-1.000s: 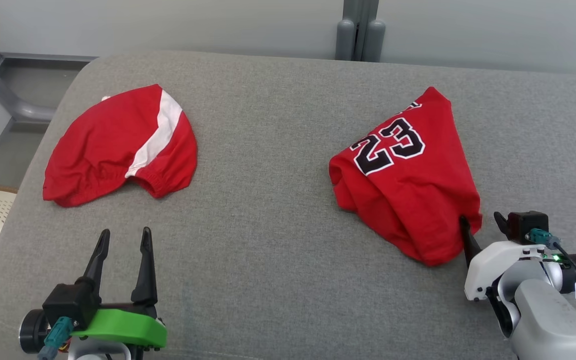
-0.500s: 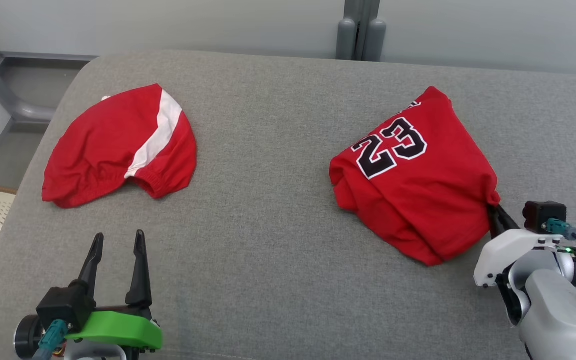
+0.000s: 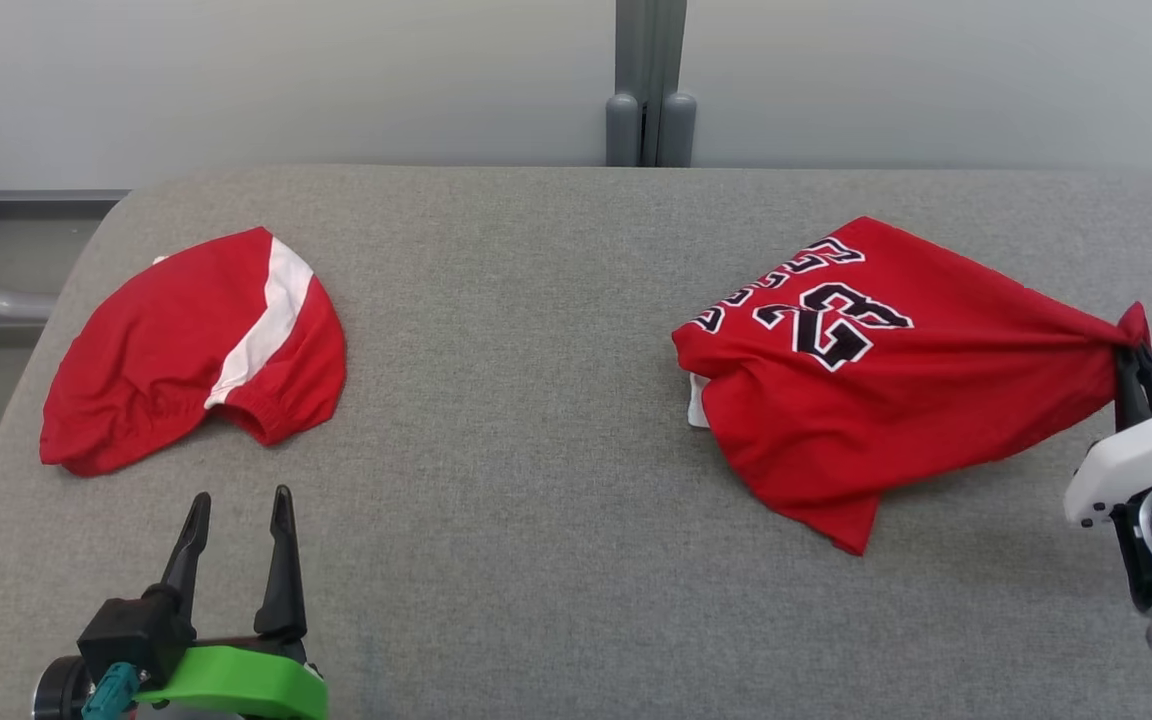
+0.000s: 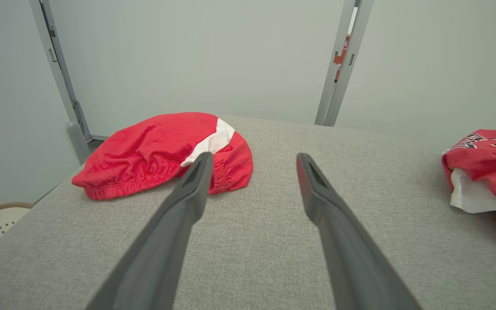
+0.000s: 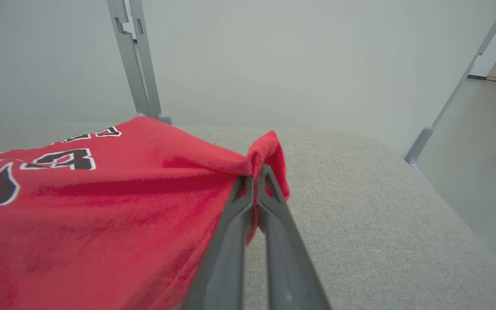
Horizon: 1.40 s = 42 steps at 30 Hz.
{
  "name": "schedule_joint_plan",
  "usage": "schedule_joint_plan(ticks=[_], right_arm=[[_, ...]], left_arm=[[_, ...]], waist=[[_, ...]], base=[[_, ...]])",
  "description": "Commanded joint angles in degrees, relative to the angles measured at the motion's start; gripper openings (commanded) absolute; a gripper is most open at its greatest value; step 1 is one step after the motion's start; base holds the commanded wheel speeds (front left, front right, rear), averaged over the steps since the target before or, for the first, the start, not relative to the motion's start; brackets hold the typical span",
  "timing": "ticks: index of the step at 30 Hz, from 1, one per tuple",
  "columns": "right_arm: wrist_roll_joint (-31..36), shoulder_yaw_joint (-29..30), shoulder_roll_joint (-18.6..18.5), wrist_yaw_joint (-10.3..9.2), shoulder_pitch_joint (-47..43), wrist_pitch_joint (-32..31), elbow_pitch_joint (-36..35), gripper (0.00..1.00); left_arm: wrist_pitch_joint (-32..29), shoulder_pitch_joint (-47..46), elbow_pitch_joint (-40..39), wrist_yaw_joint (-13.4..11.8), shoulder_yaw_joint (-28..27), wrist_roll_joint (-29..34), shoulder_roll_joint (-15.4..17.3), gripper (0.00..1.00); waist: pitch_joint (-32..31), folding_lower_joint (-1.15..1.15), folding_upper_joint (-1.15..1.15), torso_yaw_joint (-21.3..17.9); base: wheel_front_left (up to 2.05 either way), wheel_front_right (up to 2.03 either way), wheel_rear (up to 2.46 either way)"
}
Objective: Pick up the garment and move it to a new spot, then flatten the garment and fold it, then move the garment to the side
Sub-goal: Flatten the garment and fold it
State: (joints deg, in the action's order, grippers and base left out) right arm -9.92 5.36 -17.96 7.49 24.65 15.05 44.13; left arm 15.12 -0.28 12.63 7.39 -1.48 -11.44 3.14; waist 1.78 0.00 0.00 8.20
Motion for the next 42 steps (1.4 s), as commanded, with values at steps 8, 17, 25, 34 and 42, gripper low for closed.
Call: schedule_joint_plan(ticks=[8, 17, 25, 34, 42], right_arm=[[-0.1, -9.6, 7.1, 0.01, -0.3, 0.2, -11.6, 0.00], [-4.5, -30.5, 13.7, 0.01, -2.7, 0.2, -16.5, 0.00], [-12.6, -49.8, 15.0, 0.01, -3.6, 0.2, -16.6, 0.00], [-18.3, -55.0, 14.9, 0.01, -1.7, 0.2, -16.1, 1.00], [-13.6, -44.7, 14.4, 0.01, -2.3, 0.2, -17.8, 1.00]], left_arm=[[0.0, 1.0, 0.2, 0.2, 0.1, 0.1, -0.1, 1.00], [0.0, 1.1, 0.2, 0.2, 0.6, 0.5, -0.2, 1.00], [0.0, 0.9, 0.9, 0.2, 1.5, 0.6, 0.0, 1.00], [0.0, 1.5, 0.9, 0.2, 0.5, 0.5, 0.3, 1.00], [0.0, 2.0, 0.5, 0.1, -0.1, 0.9, 0.0, 1.00]], waist=[[-1.5, 0.00, 0.00, -0.7], [-2.2, 0.00, 0.00, 0.4], [-2.1, 0.00, 0.00, 2.7], [-2.6, 0.00, 0.00, 2.7], [-3.0, 0.00, 0.00, 0.6]], base=[[0.00, 0.00, 0.00], [0.00, 0.00, 0.00], [0.00, 0.00, 0.00], [0.00, 0.00, 0.00], [0.00, 0.00, 0.00]])
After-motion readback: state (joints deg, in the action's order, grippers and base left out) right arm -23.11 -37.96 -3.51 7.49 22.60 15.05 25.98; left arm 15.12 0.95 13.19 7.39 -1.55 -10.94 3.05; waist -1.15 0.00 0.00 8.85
